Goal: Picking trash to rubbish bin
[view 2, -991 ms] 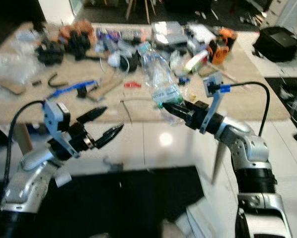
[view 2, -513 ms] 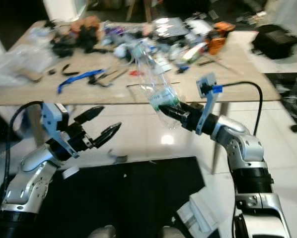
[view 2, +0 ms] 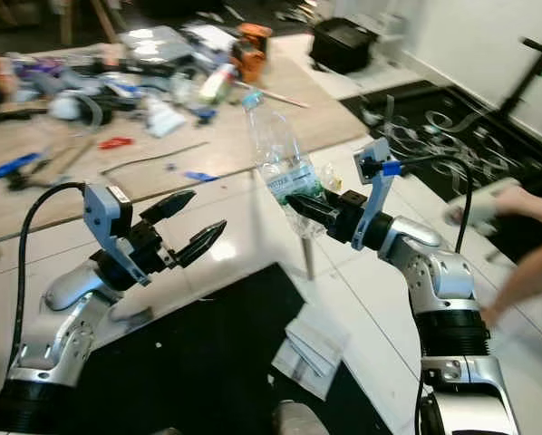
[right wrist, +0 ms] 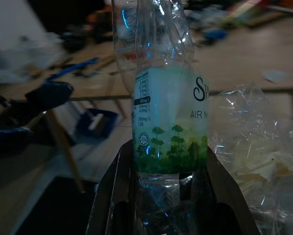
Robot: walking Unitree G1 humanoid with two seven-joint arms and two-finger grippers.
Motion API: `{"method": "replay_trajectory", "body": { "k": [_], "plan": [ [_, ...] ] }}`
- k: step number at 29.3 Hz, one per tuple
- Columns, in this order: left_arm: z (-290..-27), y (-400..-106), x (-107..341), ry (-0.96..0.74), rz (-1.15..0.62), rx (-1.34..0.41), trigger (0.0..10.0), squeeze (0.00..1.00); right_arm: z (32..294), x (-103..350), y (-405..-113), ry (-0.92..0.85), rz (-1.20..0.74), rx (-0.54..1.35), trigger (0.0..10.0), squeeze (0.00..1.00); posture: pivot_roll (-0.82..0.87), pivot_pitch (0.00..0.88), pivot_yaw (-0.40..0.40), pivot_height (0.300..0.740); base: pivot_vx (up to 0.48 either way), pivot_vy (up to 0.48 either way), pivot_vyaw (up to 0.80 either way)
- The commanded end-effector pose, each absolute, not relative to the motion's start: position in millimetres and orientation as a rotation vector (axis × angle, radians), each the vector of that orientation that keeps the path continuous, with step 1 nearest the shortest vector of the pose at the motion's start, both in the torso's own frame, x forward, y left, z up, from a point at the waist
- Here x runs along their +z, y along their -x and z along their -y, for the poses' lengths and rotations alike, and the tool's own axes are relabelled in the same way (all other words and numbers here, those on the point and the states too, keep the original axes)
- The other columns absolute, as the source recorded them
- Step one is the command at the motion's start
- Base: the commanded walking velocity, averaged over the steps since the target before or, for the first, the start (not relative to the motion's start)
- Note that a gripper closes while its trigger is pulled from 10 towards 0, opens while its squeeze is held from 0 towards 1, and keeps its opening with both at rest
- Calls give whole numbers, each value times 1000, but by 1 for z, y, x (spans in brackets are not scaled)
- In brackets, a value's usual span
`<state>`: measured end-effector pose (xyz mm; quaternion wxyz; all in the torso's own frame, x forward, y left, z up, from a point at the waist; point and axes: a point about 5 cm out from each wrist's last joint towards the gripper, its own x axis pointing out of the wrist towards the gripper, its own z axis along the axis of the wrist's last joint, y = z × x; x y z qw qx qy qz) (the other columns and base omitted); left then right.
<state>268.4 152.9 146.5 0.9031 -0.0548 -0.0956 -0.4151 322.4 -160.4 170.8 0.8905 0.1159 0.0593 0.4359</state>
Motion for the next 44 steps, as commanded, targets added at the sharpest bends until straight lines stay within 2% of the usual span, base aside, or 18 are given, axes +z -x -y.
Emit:
{"method": "replay_trajectory", "body": {
  "k": [1, 9, 16, 21, 31, 44],
  "plan": [
    [-146, -267, 146, 173, 227, -887, 10000, 0, 158, 162, -320, -234, -145, 901, 10000, 0, 8, 0, -75, 740, 0, 0, -788],
    [-125, -262, 133, 300, 231, -936, 10000, 0, 147, 145, -312, -240, -196, 946, 10000, 0, 11, 0, -73, 740, 0, 0, -788],
    [-130, -264, 132, 331, 230, -947, 10000, 0, 144, 141, -310, -220, -208, 972, 10000, 0, 12, 0, -71, 740, 0, 0, -788],
    [-129, -263, 124, 254, 242, -958, 10000, 0, 144, 140, -309, -214, -212, 981, 10000, 0, 13, 0, -70, 740, 0, 0, -788],
    [-130, -264, 120, 412, 257, -925, 10000, 0, 144, 141, -309, -204, -216, 993, 10000, 0, 13, 0, -70, 740, 0, 0, -788],
    [-131, -266, 119, 463, 266, -934, 10000, 0, 143, 141, -309, -188, -215, 999, 10000, 0, 12, 0, -70, 740, 0, 0, -788]
  ]
}}
